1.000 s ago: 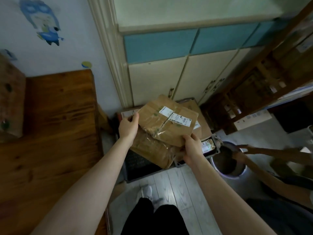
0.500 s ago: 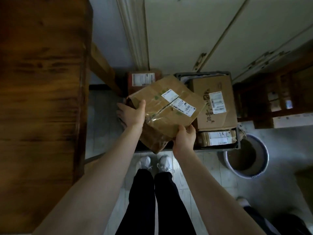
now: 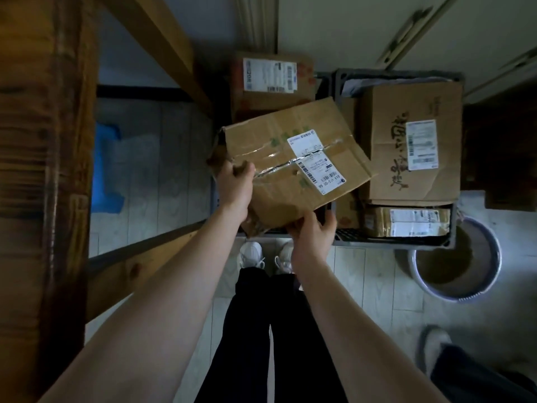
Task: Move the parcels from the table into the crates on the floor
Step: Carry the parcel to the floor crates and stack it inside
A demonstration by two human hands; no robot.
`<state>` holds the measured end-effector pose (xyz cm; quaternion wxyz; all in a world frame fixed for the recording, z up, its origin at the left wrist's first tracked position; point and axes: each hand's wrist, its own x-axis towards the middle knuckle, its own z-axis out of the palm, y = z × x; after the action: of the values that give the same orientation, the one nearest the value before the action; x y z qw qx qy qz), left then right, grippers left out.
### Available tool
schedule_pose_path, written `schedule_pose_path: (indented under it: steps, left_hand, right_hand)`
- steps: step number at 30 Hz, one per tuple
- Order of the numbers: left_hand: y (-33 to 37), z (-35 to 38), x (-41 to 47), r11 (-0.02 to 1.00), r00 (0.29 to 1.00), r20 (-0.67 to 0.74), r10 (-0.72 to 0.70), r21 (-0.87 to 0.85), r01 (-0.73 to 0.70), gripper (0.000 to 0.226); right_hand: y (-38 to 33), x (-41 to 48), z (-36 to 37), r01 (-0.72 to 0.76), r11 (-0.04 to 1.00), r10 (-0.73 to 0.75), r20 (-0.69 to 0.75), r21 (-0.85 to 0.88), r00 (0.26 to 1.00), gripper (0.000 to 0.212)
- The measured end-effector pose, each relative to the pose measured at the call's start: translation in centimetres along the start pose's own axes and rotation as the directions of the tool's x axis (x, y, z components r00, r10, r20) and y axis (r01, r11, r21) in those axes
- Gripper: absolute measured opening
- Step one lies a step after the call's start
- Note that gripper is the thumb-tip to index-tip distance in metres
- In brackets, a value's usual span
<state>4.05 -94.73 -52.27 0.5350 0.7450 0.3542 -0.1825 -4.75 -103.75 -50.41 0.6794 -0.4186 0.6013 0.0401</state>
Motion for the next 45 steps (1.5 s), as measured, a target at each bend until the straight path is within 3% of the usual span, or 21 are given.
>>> schedule_pose_path:
  steps: [2,6,8,11,12,14,16,19,22,25,32,38,45]
  left_hand:
    - [-0.2,0.3,0.9,1.000,1.000,-0.014,0.006,0.028,-0.005,0.011]
    - [-0.8,0.0,3.1,1.000,0.999,-0.040,-0.027,0.015,0.027,0.014]
    - [-1.2,-0.3,4.3,0.998,0.998,-0.020,-0.064,0.004,0.064,0.005]
    - [-1.8,-1.1,5.5,0.989,0.989,0.015,-0.150,0.016,0.150,0.013]
    - [-2.1,-1.3,5.8,0.984,0.984,0.031,-0.177,0.008,0.176,0.009]
    - [-2.5,-1.7,6.3,0.972,0.971,0.067,-0.230,-0.024,0.232,0.023]
    - [-3.1,-2.0,6.7,0.968,0.967,0.058,-0.249,-0.006,0.250,0.036]
    - [-3.7,-2.4,6.8,0.963,0.963,0.055,-0.264,-0.035,0.266,0.035]
    - [-4.6,-2.8,7.3,0.974,0.975,0.026,-0.223,-0.045,0.224,0.024]
    - [-5.1,-3.5,7.7,0.987,0.987,-0.032,-0.160,-0.038,0.158,0.018]
    - [-6.2,-4.1,8.1,0.980,0.996,-0.068,-0.057,0.187,0.068,0.045]
    - [-7.2,-3.6,8.1,0.938,0.995,-0.046,-0.088,0.332,0.099,0.047]
    - [-7.9,-2.4,9.1,0.925,0.993,-0.001,-0.122,0.363,0.114,0.055]
  right_hand:
    - [-0.5,1.9,-0.4,-0.062,0.998,0.061,0.028,0.019,0.998,0.067]
    - [-2.6,5.9,-1.6,-0.094,0.995,0.095,0.022,-0.028,0.995,0.047]
    - [-3.4,8.6,-2.3,-0.048,0.994,0.044,-0.045,-0.099,0.998,0.047]
    - [-4.4,11.2,-3.0,0.043,0.953,-0.079,-0.109,-0.299,0.991,0.056]
    - [-4.7,12.0,-3.2,0.076,0.934,-0.122,-0.112,-0.350,0.986,0.060]
    - [-5.2,13.5,-3.4,0.123,0.900,-0.178,-0.096,-0.418,0.979,0.057]
    - [-5.8,14.6,-3.2,0.133,0.890,-0.175,-0.059,-0.436,0.983,0.054]
    - [-5.8,15.7,-2.5,0.139,0.877,-0.166,-0.018,-0.461,0.986,0.051]
    - [-5.1,16.3,-1.9,0.119,0.845,-0.133,0.010,-0.522,0.991,0.039]
    - [-3.9,16.1,-2.1,0.094,0.819,-0.105,0.013,-0.566,0.994,0.043]
    - [-1.3,14.9,-3.7,0.136,0.799,-0.177,-0.014,-0.585,0.984,0.038]
    - [0.5,14.5,-5.2,0.084,0.805,-0.150,-0.066,-0.587,0.986,0.037]
    - [2.7,15.0,-6.7,0.081,0.776,-0.154,-0.064,-0.625,0.986,0.033]
